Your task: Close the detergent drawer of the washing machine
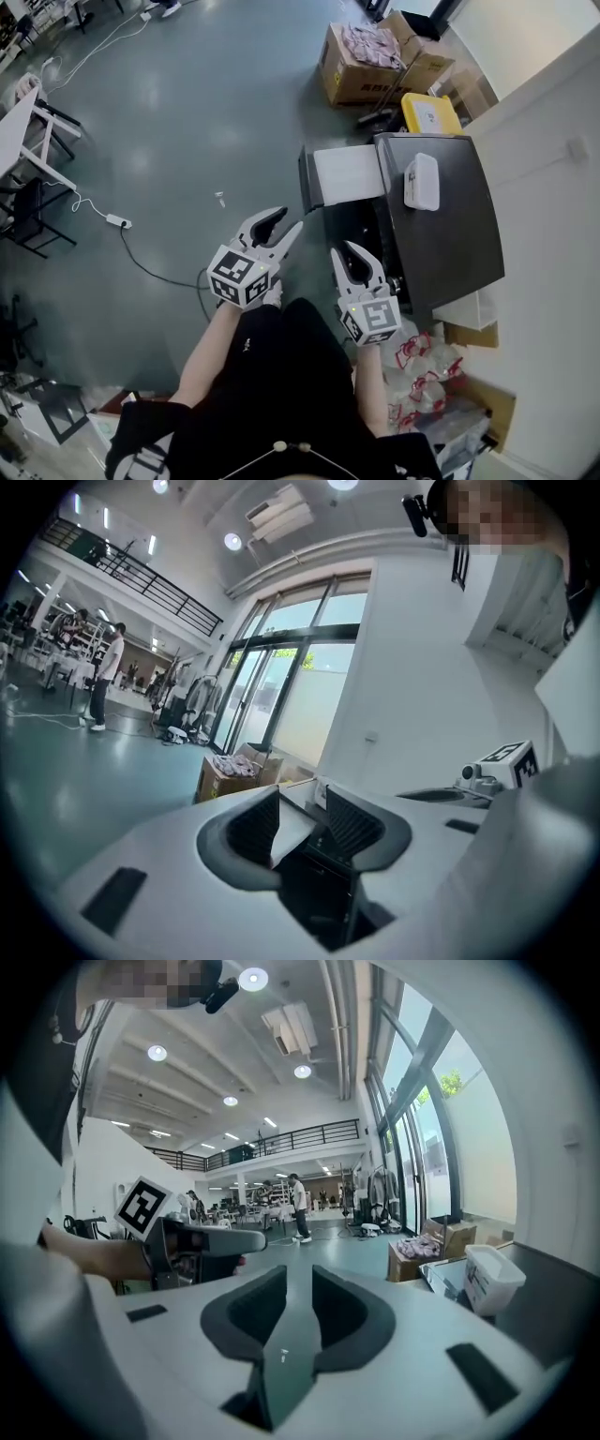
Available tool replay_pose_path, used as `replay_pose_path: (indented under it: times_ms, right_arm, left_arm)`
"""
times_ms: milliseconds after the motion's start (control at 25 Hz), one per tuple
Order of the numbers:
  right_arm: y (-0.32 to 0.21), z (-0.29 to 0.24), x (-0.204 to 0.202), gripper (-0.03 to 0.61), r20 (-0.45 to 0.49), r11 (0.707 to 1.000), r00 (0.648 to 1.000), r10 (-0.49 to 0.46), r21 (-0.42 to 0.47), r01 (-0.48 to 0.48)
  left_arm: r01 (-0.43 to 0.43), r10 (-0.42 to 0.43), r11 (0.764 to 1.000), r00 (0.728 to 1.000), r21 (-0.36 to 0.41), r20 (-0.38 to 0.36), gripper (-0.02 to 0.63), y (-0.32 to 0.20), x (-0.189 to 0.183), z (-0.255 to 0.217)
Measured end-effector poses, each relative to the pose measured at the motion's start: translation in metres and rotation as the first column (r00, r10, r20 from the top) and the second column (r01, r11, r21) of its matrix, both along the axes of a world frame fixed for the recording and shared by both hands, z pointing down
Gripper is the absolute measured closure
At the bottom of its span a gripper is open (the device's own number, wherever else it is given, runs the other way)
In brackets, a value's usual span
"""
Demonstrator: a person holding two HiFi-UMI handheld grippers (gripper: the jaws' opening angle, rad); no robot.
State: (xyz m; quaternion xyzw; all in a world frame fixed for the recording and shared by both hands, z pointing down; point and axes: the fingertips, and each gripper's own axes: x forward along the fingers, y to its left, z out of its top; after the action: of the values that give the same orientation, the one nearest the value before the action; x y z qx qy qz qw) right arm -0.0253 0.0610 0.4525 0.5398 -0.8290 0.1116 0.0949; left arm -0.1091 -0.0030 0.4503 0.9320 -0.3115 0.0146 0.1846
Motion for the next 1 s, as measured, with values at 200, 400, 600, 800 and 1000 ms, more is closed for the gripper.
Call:
replay_pose_path:
  times_ms: [200, 400, 600, 800, 1000]
  right_arm:
    - [-0.041, 0.058, 0.013, 0.478, -0.049, 0.989, 0.999, 0.022, -0.148, -0.029]
    - [-0.088, 0.128, 0.013, 0.478, -0.115, 0.957, 0.992, -0.053, -0.288, 0.018]
    - [-0.120, 0.195, 0.016, 0.486, -0.069, 0.890, 0.996, -0.062, -0.455, 0.024]
    - [-0.125, 0.224, 0.005, 0.488, -0.057, 0.838, 0.990, -0.127, -0.540, 0.076]
    - [-0.126, 0.242, -0.005, 0.490, -0.058, 0.811, 0.982, -0.182, -0.574, 0.116]
  left_arm:
    - [-0.019, 0.005, 0.981, 0.997, -0.191, -0.072, 0.443, -0.049, 0.013, 0.041]
    - [0.015, -0.025, 0.942, 0.999, -0.336, -0.024, 0.423, -0.094, 0.038, 0.099]
    - [0.070, -0.074, 0.855, 0.997, -0.514, 0.013, 0.423, -0.123, 0.061, 0.163]
    - [0.124, -0.116, 0.797, 0.992, -0.591, 0.052, 0.423, -0.136, 0.069, 0.197]
    - [0.158, -0.123, 0.772, 0.987, -0.615, 0.099, 0.422, -0.145, 0.070, 0.219]
